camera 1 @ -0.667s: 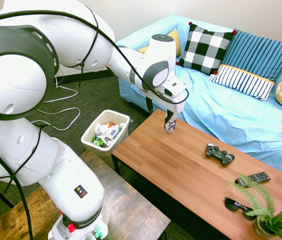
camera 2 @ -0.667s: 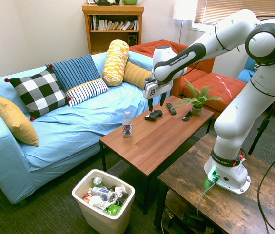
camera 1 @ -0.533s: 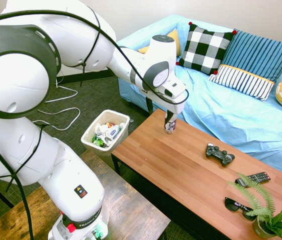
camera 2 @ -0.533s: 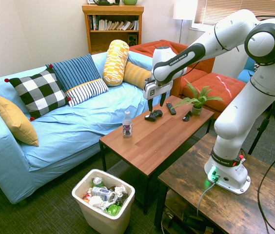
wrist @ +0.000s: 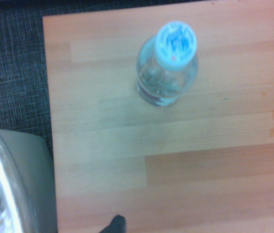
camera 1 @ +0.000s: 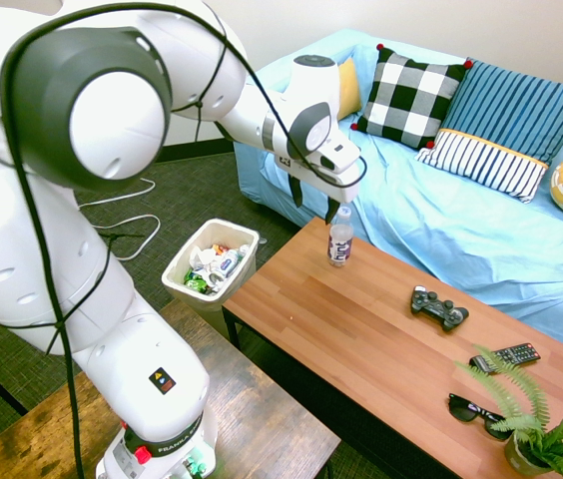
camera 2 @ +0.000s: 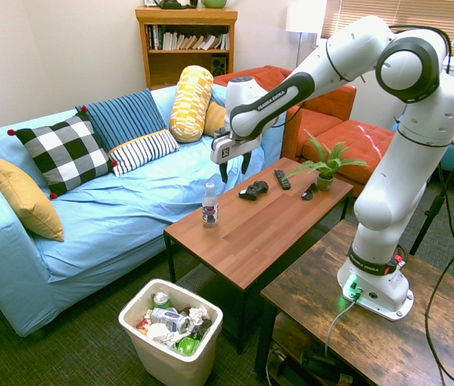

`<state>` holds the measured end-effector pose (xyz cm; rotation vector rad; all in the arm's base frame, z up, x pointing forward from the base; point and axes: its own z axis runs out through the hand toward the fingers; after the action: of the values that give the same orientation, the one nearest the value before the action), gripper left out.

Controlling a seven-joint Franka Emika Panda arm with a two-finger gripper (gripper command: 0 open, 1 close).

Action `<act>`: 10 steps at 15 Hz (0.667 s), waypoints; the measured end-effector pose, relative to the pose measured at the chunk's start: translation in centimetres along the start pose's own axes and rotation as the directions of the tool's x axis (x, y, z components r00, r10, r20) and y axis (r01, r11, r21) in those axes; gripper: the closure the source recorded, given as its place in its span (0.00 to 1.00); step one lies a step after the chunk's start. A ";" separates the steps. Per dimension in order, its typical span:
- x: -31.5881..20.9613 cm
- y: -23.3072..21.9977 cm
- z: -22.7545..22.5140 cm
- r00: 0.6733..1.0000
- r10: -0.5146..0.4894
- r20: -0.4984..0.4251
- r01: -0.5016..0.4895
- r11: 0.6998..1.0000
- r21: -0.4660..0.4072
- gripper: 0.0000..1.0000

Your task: Throw the bottle in the trash bin

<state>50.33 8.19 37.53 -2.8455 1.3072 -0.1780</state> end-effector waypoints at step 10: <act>7.4 -9.3 8.5 0.993 0.117 -0.024 -0.118 0.988 -0.102 0.00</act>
<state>63.08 8.30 30.29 -2.8444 1.5263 -0.1390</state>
